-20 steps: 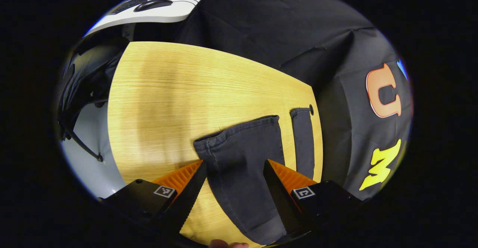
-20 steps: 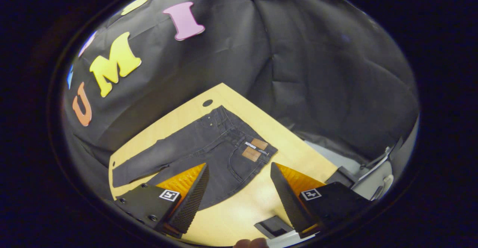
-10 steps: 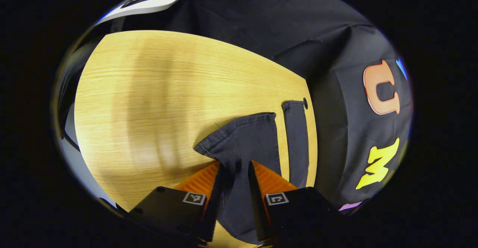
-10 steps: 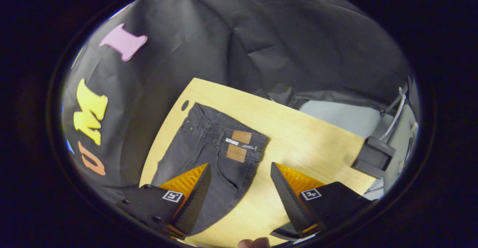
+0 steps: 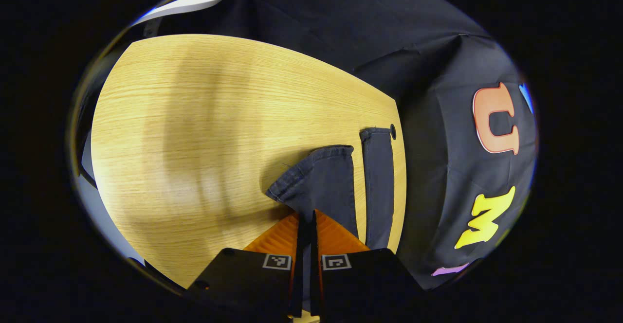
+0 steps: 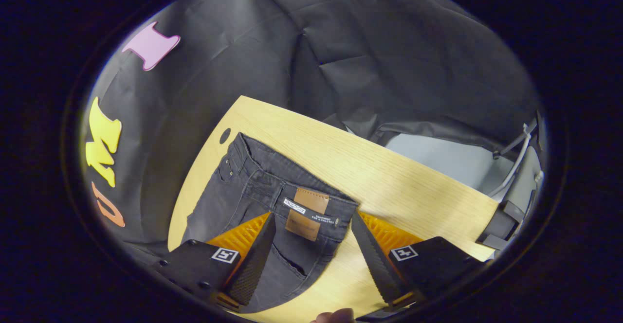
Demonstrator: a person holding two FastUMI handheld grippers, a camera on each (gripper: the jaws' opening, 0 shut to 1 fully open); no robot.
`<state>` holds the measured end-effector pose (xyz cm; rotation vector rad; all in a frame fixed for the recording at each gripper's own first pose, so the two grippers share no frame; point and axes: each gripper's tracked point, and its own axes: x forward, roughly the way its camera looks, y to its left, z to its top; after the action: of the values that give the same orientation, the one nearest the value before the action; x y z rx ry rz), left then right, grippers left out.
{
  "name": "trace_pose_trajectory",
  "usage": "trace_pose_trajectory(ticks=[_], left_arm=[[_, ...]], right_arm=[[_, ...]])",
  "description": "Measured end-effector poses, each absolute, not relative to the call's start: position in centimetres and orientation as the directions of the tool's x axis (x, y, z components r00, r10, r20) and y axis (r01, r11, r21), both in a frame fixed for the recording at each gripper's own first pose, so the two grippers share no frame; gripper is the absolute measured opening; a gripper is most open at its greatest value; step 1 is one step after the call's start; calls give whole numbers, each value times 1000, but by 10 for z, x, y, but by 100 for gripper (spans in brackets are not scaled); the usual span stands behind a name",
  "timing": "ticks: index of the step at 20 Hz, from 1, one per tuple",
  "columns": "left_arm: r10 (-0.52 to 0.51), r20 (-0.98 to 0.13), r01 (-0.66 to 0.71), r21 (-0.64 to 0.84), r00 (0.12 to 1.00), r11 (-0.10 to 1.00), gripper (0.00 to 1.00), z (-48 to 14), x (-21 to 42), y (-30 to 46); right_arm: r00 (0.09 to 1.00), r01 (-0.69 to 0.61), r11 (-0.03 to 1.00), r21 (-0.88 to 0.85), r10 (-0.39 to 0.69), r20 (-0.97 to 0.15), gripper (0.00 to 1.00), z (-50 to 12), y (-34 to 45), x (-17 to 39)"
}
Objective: Grasp the waist and the cuffs of the jeans and fold them to make the two legs overlap; first hold the waist and fold one-third of the jeans toward the cuffs, then hold the cuffs and fold the remaining one-third in the same direction to finish folding.
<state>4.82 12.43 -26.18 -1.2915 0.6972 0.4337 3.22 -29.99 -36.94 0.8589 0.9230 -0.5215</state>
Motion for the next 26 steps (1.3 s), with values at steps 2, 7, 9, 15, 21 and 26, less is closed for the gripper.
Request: trace_pose_trajectory(ticks=[2,7,9,15,21,26], left_arm=[[-99,-683,-647,-721,723,250,9,-260,50,122],[-126,-697,-643,-705,706,298,8,-257,52,119],[-130,-706,-645,-696,697,316,8,-256,51,122],[-138,-742,-677,-660,656,325,7,-258,47,121],[-158,-750,-677,-652,643,341,7,-224,54,118],[-142,-758,-674,-636,636,375,6,-196,65,124]], right_arm=[[482,711,612,346,-66,-874,93,-377,-293,36],[337,656,754,27,-261,-905,86,-391,-291,30],[348,660,750,42,-256,-902,84,-392,-289,35],[385,697,692,187,-140,-912,11,-389,-283,42],[435,733,552,399,71,-898,10,-358,-278,45],[452,720,492,491,205,-868,1,-320,-271,56]])
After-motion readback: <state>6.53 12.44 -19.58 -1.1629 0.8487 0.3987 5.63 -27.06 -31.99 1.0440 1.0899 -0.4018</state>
